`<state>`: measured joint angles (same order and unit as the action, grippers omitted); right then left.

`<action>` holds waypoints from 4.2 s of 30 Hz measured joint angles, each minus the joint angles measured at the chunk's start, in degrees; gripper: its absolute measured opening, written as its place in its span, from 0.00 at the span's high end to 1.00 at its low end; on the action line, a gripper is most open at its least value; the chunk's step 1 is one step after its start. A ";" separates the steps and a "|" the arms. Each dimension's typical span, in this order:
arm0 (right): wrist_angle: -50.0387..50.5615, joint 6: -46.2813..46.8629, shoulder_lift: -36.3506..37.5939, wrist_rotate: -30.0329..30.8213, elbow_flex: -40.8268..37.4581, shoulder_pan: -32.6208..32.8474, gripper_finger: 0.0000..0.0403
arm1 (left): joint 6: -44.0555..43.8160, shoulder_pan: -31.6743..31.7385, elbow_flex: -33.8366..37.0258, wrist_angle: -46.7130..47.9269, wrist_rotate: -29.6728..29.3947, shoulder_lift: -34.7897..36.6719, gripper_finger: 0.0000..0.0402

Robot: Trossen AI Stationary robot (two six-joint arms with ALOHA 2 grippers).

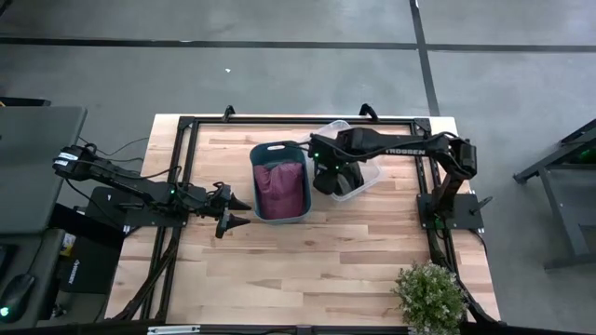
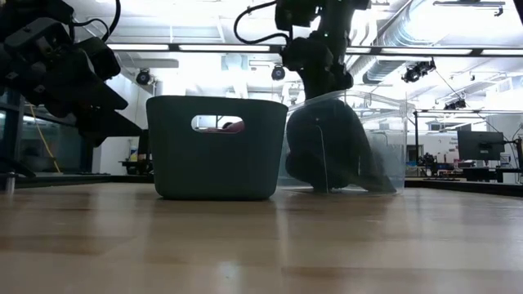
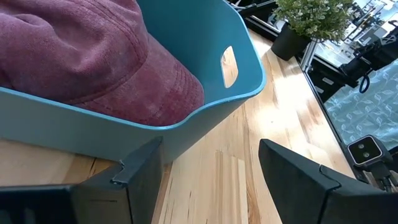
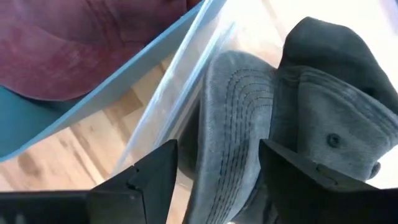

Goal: Pick & Place hat
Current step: Put the black cap into the transparent bin, then return to Home Position

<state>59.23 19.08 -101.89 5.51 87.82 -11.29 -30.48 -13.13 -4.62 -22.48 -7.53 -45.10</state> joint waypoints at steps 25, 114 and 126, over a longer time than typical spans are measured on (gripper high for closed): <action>16.95 -3.03 0.11 2.03 12.63 0.07 0.97 | 0.00 -0.02 0.00 0.00 -0.02 -0.01 0.39; -26.69 0.96 53.95 8.67 -41.82 13.99 1.00 | 0.00 -0.02 0.00 0.89 0.00 1.75 0.39; -46.02 -7.56 58.97 6.84 -55.07 14.74 1.00 | 0.01 0.00 -0.02 6.00 -0.01 17.07 0.39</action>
<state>13.21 11.52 -42.91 12.34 32.75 3.45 -30.47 -13.13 -4.64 -16.48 -7.54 -28.04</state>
